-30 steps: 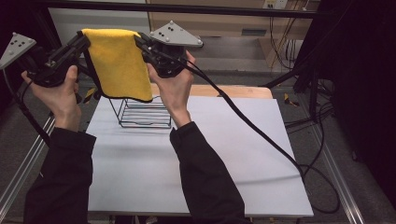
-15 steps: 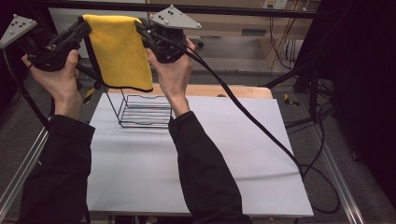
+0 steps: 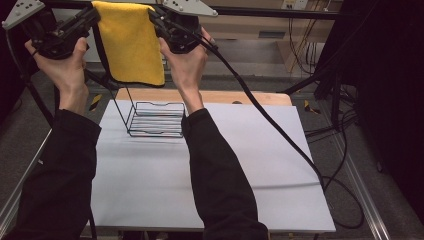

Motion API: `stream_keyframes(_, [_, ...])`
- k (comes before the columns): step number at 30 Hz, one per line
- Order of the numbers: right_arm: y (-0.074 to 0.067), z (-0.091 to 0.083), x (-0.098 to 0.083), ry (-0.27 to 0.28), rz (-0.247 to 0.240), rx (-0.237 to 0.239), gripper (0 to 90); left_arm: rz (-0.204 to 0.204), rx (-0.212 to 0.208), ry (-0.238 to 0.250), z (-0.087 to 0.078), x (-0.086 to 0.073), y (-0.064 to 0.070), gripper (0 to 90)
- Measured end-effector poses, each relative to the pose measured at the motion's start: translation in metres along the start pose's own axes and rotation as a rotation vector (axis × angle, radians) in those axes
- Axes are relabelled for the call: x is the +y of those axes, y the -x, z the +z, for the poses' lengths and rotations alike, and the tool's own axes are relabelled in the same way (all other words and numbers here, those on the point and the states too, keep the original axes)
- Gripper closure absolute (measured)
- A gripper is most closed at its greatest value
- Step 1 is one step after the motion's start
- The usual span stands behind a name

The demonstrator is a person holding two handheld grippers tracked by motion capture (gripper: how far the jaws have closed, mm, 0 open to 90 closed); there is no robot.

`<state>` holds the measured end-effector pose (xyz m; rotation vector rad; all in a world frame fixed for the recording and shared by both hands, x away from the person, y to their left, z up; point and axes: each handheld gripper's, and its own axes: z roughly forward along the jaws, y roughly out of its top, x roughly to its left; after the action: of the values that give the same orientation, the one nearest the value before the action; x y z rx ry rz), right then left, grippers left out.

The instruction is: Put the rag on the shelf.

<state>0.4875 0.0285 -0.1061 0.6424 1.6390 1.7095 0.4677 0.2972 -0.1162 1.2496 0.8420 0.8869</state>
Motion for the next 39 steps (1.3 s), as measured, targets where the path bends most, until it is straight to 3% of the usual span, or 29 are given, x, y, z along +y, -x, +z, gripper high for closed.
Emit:
stream_keyframes(11, [0.014, 0.011, -0.001, -0.009, -0.004, -0.013, 84.2, 0.012, -0.021, -0.017, 0.022, -0.004, -0.010, 81.2])
stream_keyframes(20, [0.022, 0.024, -0.005, -0.022, -0.005, -0.021, 84.1, 0.010, -0.014, -0.039, 0.038, -0.008, -0.018, 81.2])
stream_keyframes(34, [0.023, 0.036, -0.022, -0.071, -0.045, -0.002, 84.1, 0.013, -0.028, -0.079, 0.039, -0.033, -0.033, 81.1])
stream_keyframes(39, [0.022, 0.036, -0.032, -0.090, -0.024, 0.013, 84.0, 0.024, -0.036, -0.099, 0.032, -0.039, -0.034, 81.1])
